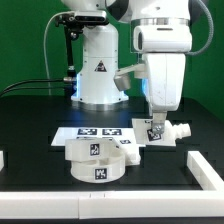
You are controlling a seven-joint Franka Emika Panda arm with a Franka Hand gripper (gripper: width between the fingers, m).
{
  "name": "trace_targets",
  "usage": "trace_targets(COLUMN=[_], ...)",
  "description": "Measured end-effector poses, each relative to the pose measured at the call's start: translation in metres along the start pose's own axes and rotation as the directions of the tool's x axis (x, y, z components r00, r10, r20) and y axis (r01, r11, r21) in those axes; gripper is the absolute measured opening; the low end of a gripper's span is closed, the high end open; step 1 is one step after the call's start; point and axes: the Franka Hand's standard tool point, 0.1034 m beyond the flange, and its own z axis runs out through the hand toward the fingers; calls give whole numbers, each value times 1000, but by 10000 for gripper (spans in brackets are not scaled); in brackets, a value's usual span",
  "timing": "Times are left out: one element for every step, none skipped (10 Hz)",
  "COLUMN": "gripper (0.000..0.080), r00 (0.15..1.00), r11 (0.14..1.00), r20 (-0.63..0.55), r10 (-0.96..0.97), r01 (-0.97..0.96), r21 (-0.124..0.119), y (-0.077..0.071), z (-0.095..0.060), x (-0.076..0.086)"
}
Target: Assemble stool
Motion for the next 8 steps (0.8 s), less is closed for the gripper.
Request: trace_targets(gripper=[333,333,333,333,333,333,333,333], r00=[1000,998,989,977,972,952,922,864], r11=[1000,998,989,977,972,952,922,864], r20=[4,3,-7,-19,-16,-12,-5,7], r10=[-23,-59,-147,-214,-235,-306,-387,-504], r01=[23,59,147,214,236,306,387,504], r21=[11,28,17,4,13,11,11,16], y=[-13,-31,-49,-56,-56,-55,-57,-64], z=[-1,1,7,14,14,14,16,20], x=[3,9,21,23,19,18,20,31])
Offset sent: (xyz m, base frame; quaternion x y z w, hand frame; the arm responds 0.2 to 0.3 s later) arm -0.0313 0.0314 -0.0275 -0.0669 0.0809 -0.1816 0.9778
